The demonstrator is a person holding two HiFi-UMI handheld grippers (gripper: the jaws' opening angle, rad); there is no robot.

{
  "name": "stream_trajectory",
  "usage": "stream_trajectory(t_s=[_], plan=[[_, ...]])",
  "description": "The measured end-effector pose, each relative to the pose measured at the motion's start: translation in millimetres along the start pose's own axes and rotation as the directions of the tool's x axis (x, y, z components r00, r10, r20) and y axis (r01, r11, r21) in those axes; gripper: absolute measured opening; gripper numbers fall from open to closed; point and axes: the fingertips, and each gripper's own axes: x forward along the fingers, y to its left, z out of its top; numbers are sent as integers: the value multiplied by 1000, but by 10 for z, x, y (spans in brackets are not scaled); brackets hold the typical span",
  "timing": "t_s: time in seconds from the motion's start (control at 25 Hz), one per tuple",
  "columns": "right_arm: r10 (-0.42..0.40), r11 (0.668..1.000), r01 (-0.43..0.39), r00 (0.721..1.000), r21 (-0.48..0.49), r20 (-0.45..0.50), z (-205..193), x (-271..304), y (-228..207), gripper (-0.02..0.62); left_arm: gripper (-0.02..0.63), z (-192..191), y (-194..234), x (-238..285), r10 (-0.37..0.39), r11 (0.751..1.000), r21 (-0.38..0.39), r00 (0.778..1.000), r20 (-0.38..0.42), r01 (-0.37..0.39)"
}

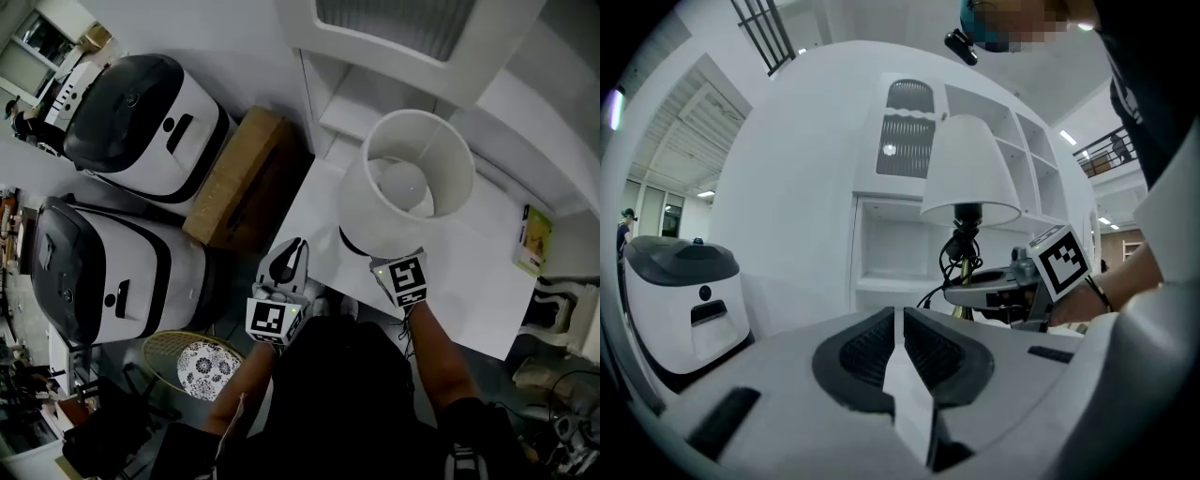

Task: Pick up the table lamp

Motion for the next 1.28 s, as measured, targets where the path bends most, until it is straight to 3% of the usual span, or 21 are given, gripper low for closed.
stream_trajectory(t_s=[0.56, 1.28], plan=[[24, 1000, -24, 1000, -6, 13, 263, -292, 306, 112, 18, 238, -49, -207, -31, 999, 22, 999, 14, 31], [-10, 1000, 10, 1000, 13, 3, 203, -528, 344, 112, 18, 196, 50, -352, -25, 999, 40, 1000, 7, 24]])
